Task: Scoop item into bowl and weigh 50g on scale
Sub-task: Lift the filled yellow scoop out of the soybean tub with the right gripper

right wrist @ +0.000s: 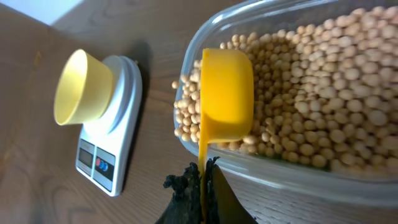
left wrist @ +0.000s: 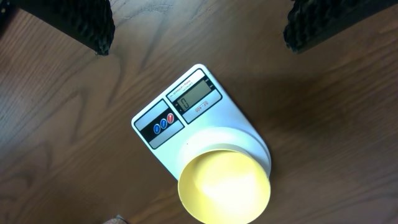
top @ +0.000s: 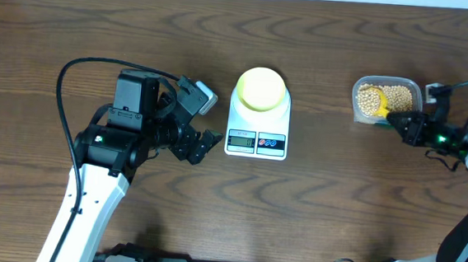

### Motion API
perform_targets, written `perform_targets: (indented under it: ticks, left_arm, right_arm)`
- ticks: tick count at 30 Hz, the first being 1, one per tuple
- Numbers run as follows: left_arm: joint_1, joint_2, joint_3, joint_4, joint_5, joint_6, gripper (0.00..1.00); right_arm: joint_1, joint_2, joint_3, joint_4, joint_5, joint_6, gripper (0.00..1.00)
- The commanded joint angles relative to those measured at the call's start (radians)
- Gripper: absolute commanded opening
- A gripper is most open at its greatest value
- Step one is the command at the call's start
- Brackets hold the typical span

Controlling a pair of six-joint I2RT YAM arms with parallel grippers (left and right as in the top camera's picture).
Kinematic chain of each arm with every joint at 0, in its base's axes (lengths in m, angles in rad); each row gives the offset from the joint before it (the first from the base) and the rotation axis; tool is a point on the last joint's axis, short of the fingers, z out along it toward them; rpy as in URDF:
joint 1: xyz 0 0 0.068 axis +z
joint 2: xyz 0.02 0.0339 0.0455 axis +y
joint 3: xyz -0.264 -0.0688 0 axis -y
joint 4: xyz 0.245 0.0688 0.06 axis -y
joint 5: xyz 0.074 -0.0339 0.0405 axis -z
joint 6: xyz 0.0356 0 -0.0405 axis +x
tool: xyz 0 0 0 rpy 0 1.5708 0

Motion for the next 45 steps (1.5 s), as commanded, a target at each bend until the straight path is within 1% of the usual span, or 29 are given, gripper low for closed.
perform_targets:
  ticks: [1, 3, 19, 30, 45]
  left_arm:
    - [-0.003, 0.004, -0.005, 0.003, 0.012, 0.013, 0.89]
    - [-0.003, 0.004, -0.005, 0.003, 0.012, 0.013, 0.89]
    - [-0.003, 0.004, -0.005, 0.003, 0.012, 0.013, 0.89]
    - [-0.003, 0.004, -0.005, 0.003, 0.012, 0.013, 0.89]
    - [-0.003, 0.004, -0.005, 0.003, 0.012, 0.013, 0.89]
  right_arm:
    - [-0.036, 0.006, 0.002, -0.008, -0.131, 0.006, 0.01]
    - [-0.053, 0.006, 0.002, -0.013, -0.164, 0.006, 0.01]
    - [-0.157, 0.006, 0.002, -0.023, -0.16, 0.007, 0.01]
    - [-0.19, 0.006, 0.002, -0.022, -0.252, 0.013, 0.01]
    - [-0.209, 0.006, 0.002, -0.023, -0.257, 0.013, 0.01]
